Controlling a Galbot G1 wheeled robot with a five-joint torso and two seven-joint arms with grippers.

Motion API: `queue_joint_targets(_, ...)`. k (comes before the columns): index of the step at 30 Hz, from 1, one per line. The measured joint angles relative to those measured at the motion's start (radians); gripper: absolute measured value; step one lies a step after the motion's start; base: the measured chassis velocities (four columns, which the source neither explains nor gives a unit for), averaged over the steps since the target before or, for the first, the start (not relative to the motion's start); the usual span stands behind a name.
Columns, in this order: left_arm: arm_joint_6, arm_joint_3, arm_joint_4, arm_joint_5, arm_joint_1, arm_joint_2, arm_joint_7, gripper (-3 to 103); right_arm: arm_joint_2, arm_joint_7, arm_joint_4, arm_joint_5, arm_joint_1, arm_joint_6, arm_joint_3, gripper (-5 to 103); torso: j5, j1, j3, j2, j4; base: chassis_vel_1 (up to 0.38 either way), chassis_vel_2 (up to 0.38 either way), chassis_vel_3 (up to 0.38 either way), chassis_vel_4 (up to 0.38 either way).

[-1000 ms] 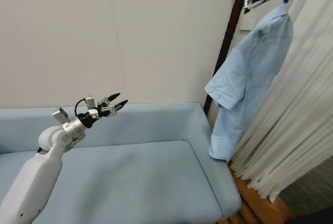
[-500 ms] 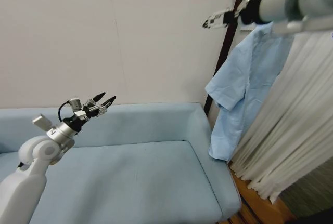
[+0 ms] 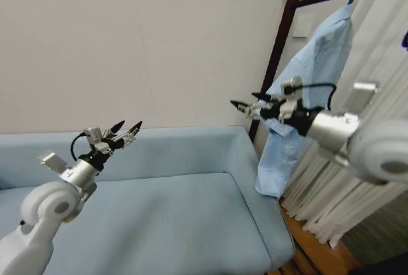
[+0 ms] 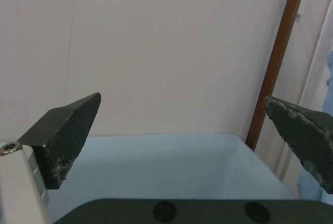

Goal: Pick up the clothes from the sofa and hang them on the clothes hanger.

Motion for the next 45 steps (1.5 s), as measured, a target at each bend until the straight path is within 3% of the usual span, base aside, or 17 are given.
queue_joint_targets(4,0.000,-0.003,-0.052,0.056,0.074,-0.031,-0.047,100,-0.076,-0.026,0.021,-0.052,0.018,-0.015,-0.084,100,-0.0003,0.000,0.000,0.000,-0.0006,0.000,0.000,0.000,0.000)
queue_joint_targets(5,0.000,-0.003,-0.052,0.056,0.074,-0.031,-0.047,100,-0.076,-0.026,0.021,-0.052,0.018,-0.015,-0.084,100,-0.0003,0.000,0.000,0.000,-0.0006,0.000,0.000,0.000,0.000)
queue_joint_targets(9,-0.024,-0.031,-0.069,0.134,0.161,-0.059,-0.040,100,-0.160,-0.088,-0.018,-0.206,0.054,0.025,-0.230,100,0.0000,0.000,0.000,0.000,-0.0003,0.000,0.000,0.000,0.000)
queue_joint_targets(12,-0.028,-0.040,-0.071,0.137,0.176,-0.059,-0.036,100,-0.168,-0.116,-0.058,-0.249,0.058,0.042,-0.249,100,0.0001,0.000,0.000,0.000,-0.0005,0.000,0.000,0.000,0.000)
queue_joint_targets(15,-0.029,-0.041,-0.070,0.137,0.176,-0.053,-0.032,100,-0.128,-0.119,-0.115,-0.264,0.050,0.073,-0.244,100,-0.0001,0.000,0.000,0.000,-0.0007,0.000,0.000,0.000,0.000)
queue_joint_targets(20,-0.030,-0.038,-0.049,0.134,0.174,-0.034,-0.018,100,0.051,-0.127,-0.262,-0.289,-0.016,0.147,-0.208,100,0.0000,0.000,0.001,0.000,-0.0002,0.000,0.000,0.000,0.000)
queue_joint_targets(22,-0.031,-0.037,-0.045,0.134,0.174,-0.034,-0.016,100,0.082,-0.123,-0.270,-0.288,-0.036,0.154,-0.198,100,-0.0003,0.000,0.000,0.000,-0.0003,0.000,0.000,0.000,0.000)
queue_joint_targets(24,-0.033,-0.032,-0.031,0.134,0.173,-0.034,-0.011,100,0.161,-0.114,-0.295,-0.294,-0.112,0.192,-0.176,100,-0.0006,0.000,0.001,0.000,0.0000,0.000,0.000,0.000,0.000)
queue_joint_targets(25,-0.033,-0.032,-0.031,0.134,0.173,-0.034,-0.011,100,0.161,-0.114,-0.295,-0.294,-0.112,0.192,-0.176,100,-0.0006,0.000,0.001,0.000,0.0000,0.000,0.000,0.000,0.000)
queue_joint_targets(29,-0.040,-0.020,-0.005,0.137,0.166,-0.024,0.003,100,0.310,-0.088,-0.376,-0.370,-0.333,0.320,-0.120,100,-0.0002,0.000,0.001,0.000,0.0002,0.000,0.000,0.000,0.000)
queue_joint_targets(33,-0.046,-0.012,0.006,0.153,0.175,-0.028,0.008,100,0.335,-0.077,-0.374,-0.424,-0.468,0.369,-0.095,100,-0.0003,0.000,0.001,0.000,-0.0005,0.000,0.000,0.000,0.000)
queue_joint_targets(40,-0.115,0.020,0.067,0.271,0.239,-0.078,0.064,100,0.363,-0.080,-0.450,-0.562,-0.699,0.501,-0.026,100,-0.0005,0.000,0.000,0.000,-0.0012,0.000,0.000,0.000,0.000)
queue_joint_targets(42,-0.148,0.028,0.091,0.312,0.268,-0.102,0.089,100,0.429,-0.039,-0.552,-0.615,-0.875,0.602,0.111,100,-0.0002,0.000,0.000,0.000,-0.0003,0.000,0.000,0.000,0.000)
queue_joint_targets(44,-0.175,0.027,0.110,0.337,0.289,-0.120,0.098,100,0.478,0.004,-0.616,-0.658,-1.027,0.651,0.229,100,0.0001,0.000,0.000,0.000,0.0004,0.000,0.000,0.000,0.000)
queue_joint_targets(45,-0.175,0.027,0.110,0.337,0.289,-0.120,0.098,100,0.478,0.004,-0.616,-0.658,-1.027,0.651,0.229,100,0.0001,0.000,0.000,0.000,0.0004,0.000,0.000,0.000,0.000)
